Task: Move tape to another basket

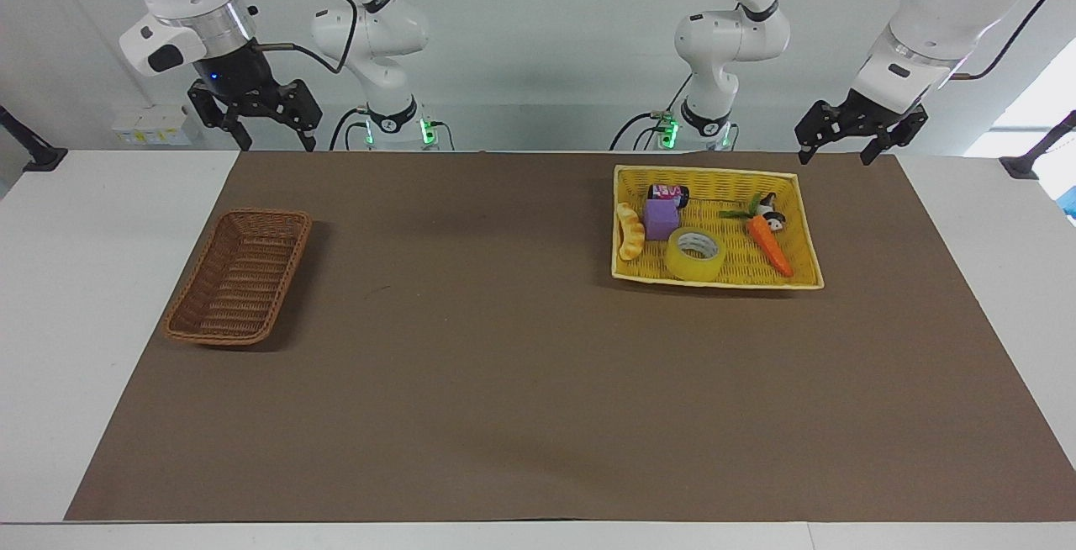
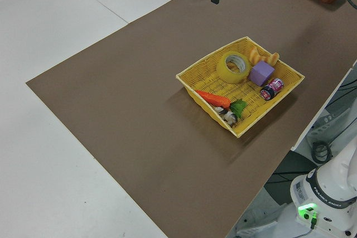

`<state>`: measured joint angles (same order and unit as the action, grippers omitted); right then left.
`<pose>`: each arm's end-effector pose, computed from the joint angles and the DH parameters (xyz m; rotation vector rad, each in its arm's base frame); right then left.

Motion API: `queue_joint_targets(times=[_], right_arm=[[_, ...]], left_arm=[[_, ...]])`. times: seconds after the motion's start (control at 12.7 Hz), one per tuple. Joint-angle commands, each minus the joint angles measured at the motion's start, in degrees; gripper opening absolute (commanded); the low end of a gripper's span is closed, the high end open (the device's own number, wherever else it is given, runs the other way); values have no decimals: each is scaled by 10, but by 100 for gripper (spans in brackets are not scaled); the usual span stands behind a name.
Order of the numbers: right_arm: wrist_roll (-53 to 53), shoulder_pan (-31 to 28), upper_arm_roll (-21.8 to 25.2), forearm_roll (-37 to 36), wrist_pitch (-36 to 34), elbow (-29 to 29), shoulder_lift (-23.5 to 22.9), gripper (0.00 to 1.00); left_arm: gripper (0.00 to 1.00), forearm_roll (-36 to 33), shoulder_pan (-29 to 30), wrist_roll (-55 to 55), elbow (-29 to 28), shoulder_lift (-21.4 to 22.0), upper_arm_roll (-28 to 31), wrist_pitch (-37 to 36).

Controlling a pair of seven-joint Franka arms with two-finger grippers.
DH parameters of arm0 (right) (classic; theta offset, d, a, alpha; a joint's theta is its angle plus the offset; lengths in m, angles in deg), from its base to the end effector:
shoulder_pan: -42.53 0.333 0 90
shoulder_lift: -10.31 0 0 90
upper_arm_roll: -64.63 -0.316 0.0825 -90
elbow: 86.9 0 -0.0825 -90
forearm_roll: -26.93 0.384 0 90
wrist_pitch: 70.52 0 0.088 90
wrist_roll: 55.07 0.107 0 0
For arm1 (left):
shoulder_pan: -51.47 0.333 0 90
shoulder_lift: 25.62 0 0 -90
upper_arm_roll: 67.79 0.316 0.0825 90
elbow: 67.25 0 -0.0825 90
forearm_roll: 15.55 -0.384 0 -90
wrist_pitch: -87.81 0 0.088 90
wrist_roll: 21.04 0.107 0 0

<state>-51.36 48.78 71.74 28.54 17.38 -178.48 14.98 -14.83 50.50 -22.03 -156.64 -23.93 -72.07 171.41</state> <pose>0.5255 -0.0078 0.6520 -3.1006 0.1213 -0.0244 0.5312 -0.0509 0.6361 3.1309 -0.1178 -0.1130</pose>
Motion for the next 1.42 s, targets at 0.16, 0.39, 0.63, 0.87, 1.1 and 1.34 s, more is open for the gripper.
queue_joint_targets(times=[0.16,0.39,0.63,0.87,1.1,1.34], right_arm=[[-13,-8,-3,9,0,-3,4,100],[-13,-8,-3,9,0,-3,4,100],[-13,-8,-3,9,0,-3,4,100],[-13,-8,-3,9,0,-3,4,100],[-13,-8,-3,9,1,-3,4,100],[-13,-8,-3,9,0,-3,4,100]], left_arm=[[100,-5,4,6,11,-5,-3,-12],[100,-5,4,6,11,-5,-3,-12],[100,-5,4,4,9,-5,-3,-11],[100,-5,3,5,8,-4,-3,-11],[100,-5,0,3,4,0,-3,-11],[100,-5,-2,1,-2,4,-3,-10]])
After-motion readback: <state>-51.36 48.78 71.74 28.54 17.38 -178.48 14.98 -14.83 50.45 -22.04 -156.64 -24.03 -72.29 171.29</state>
